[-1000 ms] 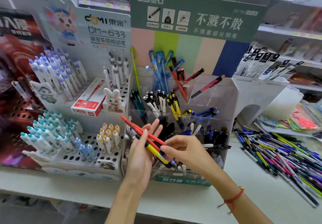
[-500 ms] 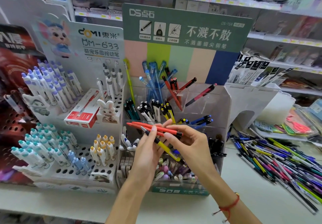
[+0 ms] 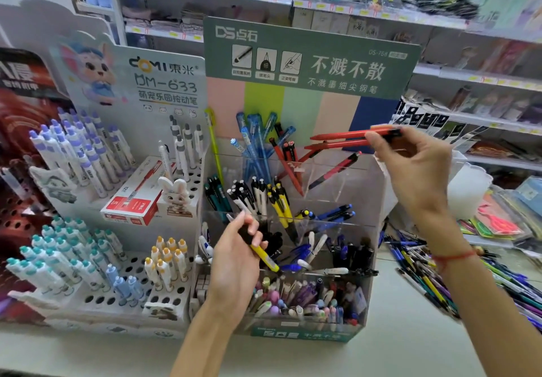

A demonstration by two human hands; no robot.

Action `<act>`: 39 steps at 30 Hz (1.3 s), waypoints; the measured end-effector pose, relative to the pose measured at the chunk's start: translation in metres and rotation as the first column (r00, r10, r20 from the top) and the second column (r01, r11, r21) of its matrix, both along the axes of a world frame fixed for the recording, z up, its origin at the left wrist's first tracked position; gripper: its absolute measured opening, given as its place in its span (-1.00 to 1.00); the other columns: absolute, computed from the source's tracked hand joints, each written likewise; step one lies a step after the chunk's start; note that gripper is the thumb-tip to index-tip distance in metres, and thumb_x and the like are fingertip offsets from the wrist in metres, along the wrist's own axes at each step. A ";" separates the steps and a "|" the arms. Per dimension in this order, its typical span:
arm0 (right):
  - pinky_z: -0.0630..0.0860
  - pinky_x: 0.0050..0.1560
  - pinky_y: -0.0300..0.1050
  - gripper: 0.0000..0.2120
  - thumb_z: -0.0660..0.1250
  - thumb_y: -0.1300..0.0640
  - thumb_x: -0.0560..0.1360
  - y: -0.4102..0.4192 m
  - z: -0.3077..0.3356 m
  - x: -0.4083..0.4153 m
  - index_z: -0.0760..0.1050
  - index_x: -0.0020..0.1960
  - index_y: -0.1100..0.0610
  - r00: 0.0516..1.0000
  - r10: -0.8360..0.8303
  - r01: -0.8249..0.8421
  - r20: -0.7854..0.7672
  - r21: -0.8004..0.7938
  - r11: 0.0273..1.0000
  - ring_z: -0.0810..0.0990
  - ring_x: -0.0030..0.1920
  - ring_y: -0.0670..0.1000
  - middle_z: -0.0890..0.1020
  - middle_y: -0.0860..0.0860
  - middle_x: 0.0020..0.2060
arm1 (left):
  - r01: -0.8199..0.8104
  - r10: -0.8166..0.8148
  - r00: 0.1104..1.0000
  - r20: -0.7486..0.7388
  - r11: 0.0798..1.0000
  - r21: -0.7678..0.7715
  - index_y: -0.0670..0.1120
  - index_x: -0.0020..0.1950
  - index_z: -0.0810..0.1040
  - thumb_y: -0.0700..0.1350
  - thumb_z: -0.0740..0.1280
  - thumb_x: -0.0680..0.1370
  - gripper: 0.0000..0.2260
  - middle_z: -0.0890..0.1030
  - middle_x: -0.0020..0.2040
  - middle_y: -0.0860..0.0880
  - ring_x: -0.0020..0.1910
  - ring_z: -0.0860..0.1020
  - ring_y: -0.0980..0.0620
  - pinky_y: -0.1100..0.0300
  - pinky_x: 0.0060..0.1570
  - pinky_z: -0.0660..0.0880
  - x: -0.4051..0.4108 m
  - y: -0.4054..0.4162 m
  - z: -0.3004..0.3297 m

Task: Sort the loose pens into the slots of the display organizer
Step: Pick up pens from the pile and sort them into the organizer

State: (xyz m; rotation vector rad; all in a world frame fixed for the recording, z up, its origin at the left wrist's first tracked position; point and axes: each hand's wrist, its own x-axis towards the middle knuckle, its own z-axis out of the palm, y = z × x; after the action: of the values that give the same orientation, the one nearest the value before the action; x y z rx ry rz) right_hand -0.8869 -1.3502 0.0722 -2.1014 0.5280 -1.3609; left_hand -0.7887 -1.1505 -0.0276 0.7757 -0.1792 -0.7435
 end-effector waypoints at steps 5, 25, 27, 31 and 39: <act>0.54 -0.28 -0.13 -0.81 0.49 0.08 0.42 -0.026 0.021 0.049 0.69 -0.09 0.21 0.877 0.075 -0.125 -0.474 -0.075 0.989 0.58 -0.36 0.02 0.67 0.07 -0.34 | 0.022 -0.023 0.995 -0.097 1.000 -0.007 -0.11 -0.09 0.41 -0.13 0.03 0.65 -0.78 0.41 -0.20 -0.04 -0.23 0.38 0.03 0.07 0.11 0.39 0.000 0.001 -0.008; 0.49 -0.09 -0.23 -0.83 0.31 -0.01 0.54 0.073 -0.060 0.022 0.54 0.07 0.04 0.888 0.195 -0.127 -0.416 0.186 0.974 0.56 -0.12 -0.13 0.61 -0.11 -0.13 | -0.279 0.273 0.960 0.058 0.930 0.238 -0.13 0.05 0.60 -0.05 0.28 0.54 -0.79 0.61 -0.14 -0.07 -0.13 0.61 0.07 0.29 -0.13 0.60 -0.016 0.020 -0.023; 0.55 -0.15 -0.18 -0.79 0.28 -0.07 0.55 0.087 -0.071 0.010 0.54 0.09 0.02 0.783 0.427 -0.197 -0.453 0.470 0.860 0.62 -0.21 -0.07 0.64 -0.06 -0.15 | -0.304 0.306 0.952 0.024 0.930 0.209 -0.14 0.01 0.60 -0.08 0.29 0.56 -0.83 0.65 -0.13 -0.05 -0.09 0.62 0.07 0.25 -0.05 0.60 -0.023 0.013 -0.022; 0.58 -0.26 -0.24 -0.82 0.37 0.22 0.51 0.095 -0.072 -0.001 0.54 0.11 0.17 0.889 0.454 -0.260 -0.054 0.756 0.600 0.69 -0.30 0.07 0.68 0.13 -0.19 | -0.336 0.340 0.940 -0.001 0.930 0.151 -0.19 0.06 0.59 -0.07 0.33 0.50 -0.77 0.68 -0.01 -0.10 0.03 0.65 0.03 0.22 0.06 0.58 -0.025 -0.002 -0.018; 0.53 -0.29 -0.21 -0.92 0.13 0.14 0.64 0.059 -0.067 0.005 0.40 0.05 0.05 0.974 0.013 0.040 -0.226 0.229 0.973 0.60 -0.29 -0.09 0.58 -0.01 -0.29 | -0.718 -0.230 0.235 0.944 0.613 0.328 0.01 0.30 0.47 -0.04 0.31 0.57 -0.70 0.45 0.24 0.10 0.29 0.32 0.16 0.16 0.40 0.23 0.013 -0.009 -0.050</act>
State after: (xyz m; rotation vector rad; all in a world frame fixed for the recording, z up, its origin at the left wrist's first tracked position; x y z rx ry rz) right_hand -0.8817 -1.2907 0.0055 -2.0705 0.7576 -1.0158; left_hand -0.7757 -1.1599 -0.0773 2.0252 -0.8805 0.2469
